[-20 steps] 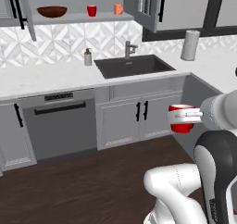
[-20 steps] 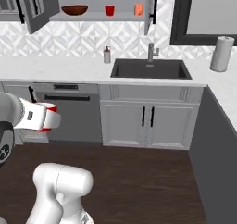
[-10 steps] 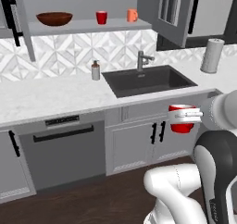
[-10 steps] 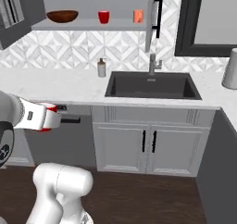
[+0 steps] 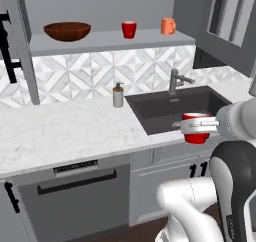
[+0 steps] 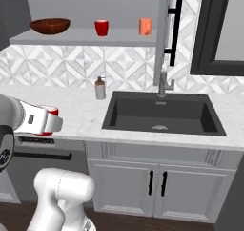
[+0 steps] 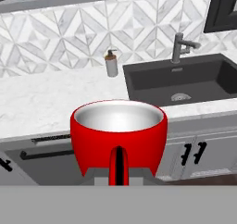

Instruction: Gather all objects into one cabinet and sort the glasses and bowls to opposite sides.

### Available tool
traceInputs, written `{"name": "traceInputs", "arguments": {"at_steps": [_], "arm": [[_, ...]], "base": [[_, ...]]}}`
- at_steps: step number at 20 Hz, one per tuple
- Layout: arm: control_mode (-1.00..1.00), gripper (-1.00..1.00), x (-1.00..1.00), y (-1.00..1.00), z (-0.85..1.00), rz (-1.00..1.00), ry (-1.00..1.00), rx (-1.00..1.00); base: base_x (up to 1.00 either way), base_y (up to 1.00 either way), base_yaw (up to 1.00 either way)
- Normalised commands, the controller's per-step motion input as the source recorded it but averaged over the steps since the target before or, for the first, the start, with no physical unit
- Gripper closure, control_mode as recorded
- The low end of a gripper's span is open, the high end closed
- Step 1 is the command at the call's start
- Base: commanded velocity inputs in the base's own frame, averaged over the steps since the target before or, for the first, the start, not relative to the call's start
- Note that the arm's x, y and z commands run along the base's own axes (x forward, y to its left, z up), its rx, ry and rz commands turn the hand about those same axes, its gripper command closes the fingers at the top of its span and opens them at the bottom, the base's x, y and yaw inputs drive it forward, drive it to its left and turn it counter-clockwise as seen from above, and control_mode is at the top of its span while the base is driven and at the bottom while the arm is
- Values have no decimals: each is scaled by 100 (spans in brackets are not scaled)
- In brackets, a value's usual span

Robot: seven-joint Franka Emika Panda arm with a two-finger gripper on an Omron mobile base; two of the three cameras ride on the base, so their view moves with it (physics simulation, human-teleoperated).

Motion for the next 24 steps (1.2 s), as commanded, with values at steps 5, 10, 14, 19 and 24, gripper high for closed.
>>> {"name": "traceInputs", "arguments": {"at_steps": [5,10,14,19,24], "arm": [[100,100,0,0,0,0,0,0],[100,100,0,0,0,0,0,0],[100,100,0,0,0,0,0,0],[100,100,0,0,0,0,0,0],[-100,100,10,-1,52,-1,-9,0]], "base": [[100,-1,8],[87,-7,4],[40,0,1],[1,0,0],[1,0,0]]}}
